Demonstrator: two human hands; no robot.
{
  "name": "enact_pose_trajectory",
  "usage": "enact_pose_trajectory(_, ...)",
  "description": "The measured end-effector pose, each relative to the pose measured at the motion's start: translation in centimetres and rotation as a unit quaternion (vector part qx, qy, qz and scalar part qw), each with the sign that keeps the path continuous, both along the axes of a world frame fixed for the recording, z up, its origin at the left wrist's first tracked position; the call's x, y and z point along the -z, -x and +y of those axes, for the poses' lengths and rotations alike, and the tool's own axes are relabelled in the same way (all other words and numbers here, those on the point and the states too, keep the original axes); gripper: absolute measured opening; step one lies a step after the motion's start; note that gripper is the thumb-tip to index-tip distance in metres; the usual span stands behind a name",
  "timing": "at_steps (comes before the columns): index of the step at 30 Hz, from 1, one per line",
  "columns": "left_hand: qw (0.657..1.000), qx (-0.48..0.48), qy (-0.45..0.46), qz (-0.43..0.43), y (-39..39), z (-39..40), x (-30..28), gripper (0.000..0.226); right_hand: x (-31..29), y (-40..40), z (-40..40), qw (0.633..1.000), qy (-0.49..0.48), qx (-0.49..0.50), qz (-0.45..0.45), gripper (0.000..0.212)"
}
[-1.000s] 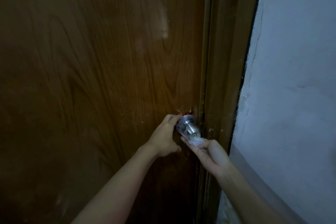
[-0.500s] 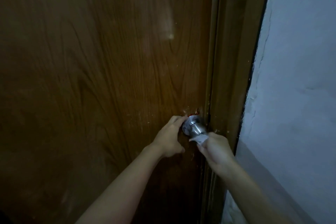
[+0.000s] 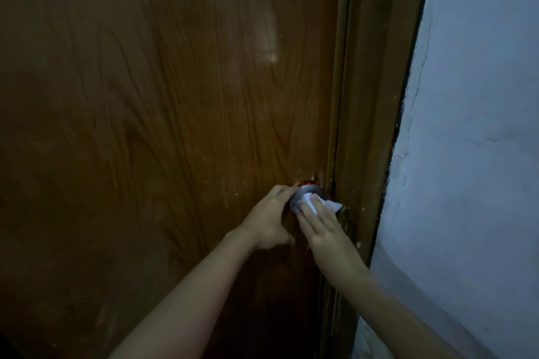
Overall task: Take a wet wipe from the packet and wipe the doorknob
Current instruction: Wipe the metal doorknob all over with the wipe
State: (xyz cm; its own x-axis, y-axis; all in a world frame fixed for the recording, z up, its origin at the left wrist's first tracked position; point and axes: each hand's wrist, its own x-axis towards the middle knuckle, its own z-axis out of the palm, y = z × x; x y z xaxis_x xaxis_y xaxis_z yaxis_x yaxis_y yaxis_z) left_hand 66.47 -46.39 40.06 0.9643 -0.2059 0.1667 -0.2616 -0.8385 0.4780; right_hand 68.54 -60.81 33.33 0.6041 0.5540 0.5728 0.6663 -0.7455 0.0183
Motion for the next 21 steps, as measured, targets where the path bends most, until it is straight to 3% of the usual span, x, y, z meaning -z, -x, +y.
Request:
enact_pose_trajectory(4,0.999,-0.007,0.024,-0.032,0.7,0.4,0.9,0.092,0.4,0.7,-0.2,0.997,0.075,0.007,-0.022,0.052)
enact_pose_trajectory(8,0.988,-0.025,0.101,-0.118,2.2,0.8,2.7,0.066,1.2,2.3,-0.1,0.996,0.086,-0.006,0.019,0.045)
enact_pose_trajectory(10,0.974,-0.05,0.148,-0.167,3.2,0.6,3.7,0.051,1.6,2.9,-0.2,0.991,0.001,-0.025,0.13,0.053)
enact_pose_trajectory(13,0.945,-0.086,0.244,-0.199,4.6,-0.1,4.8,0.035,0.6,3.7,-0.2,0.932,-0.199,-0.039,0.299,0.037)
enact_pose_trajectory(17,0.927,-0.08,0.277,-0.24,5.9,-1.8,5.9,0.008,-1.2,4.0,-0.3,0.841,-0.391,0.013,0.375,0.018)
enact_pose_trajectory(21,0.937,-0.084,0.236,-0.244,5.8,-2.7,6.1,0.022,-2.4,4.3,-0.5,0.768,-0.491,-0.02,0.411,0.013)
